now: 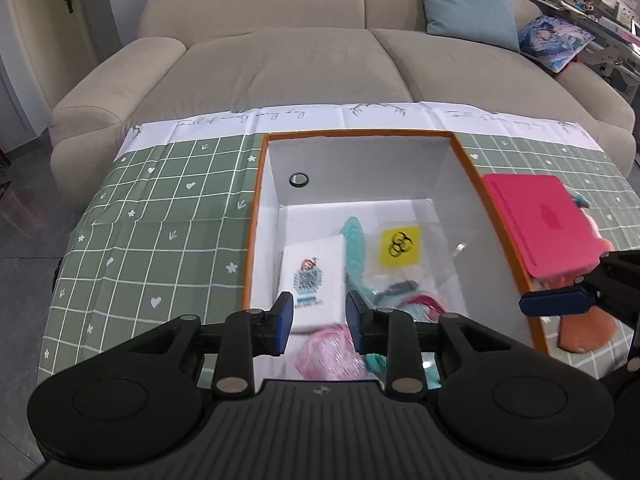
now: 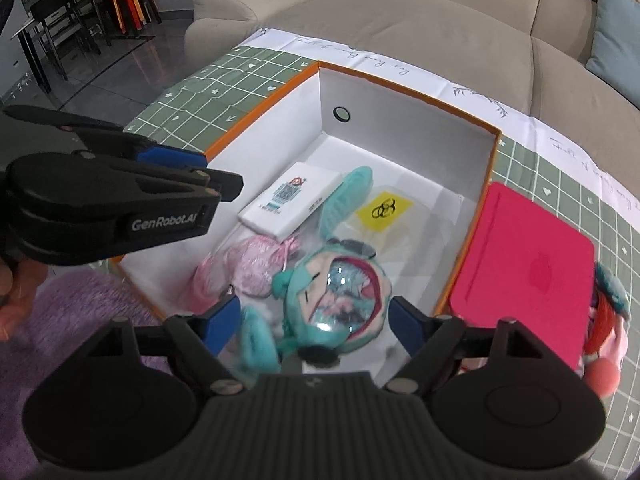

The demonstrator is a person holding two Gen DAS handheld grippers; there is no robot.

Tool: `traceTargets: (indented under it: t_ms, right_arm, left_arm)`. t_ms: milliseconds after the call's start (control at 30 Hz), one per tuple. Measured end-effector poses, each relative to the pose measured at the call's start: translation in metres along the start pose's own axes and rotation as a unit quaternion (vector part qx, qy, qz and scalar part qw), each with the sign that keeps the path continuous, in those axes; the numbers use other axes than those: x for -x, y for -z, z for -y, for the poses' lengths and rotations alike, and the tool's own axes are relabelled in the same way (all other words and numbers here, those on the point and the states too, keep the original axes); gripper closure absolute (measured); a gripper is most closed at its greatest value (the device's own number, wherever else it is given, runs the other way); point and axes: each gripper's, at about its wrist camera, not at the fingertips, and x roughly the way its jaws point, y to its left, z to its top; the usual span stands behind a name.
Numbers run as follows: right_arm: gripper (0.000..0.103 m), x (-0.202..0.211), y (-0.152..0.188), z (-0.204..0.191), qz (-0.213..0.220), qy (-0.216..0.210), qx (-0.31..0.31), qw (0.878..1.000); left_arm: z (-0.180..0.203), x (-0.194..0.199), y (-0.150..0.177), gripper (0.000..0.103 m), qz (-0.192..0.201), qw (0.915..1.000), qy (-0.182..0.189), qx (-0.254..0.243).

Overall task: Organize soft objects
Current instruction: 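Move both tools away from the box back toward the pile on the mat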

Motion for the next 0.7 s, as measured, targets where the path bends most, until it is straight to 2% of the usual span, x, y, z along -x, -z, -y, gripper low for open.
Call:
traceTargets:
  t_ms: [133,233,467,700]
  right_arm:
    - [0.021,0.019,0.019,0.002,0.008,0.002,-0.013,1.0]
    - [0.021,0.033,0.036,0.009,0.015,0.004,-0.033,0.999]
    - [0.021,0.063,0.075,0.032,0.034,0.029,-0.072,0.996]
    - [0.021,0.083,0.114,0.065,0.041,0.063,-0.119,0.99]
  left_arm:
    - [0.009,0.018,0.012,0.062,0.005,1.0,0.007,-0.001]
    - [0.018,0.032,0.021,0.062,0.015,0.9997,0.021,-0.001]
    - [0.05,0.059,0.039,0.06,0.043,0.9966,0.068,-0.019]
    - [0.09,0.075,0.053,0.06,0.053,0.9899,0.12,-0.052]
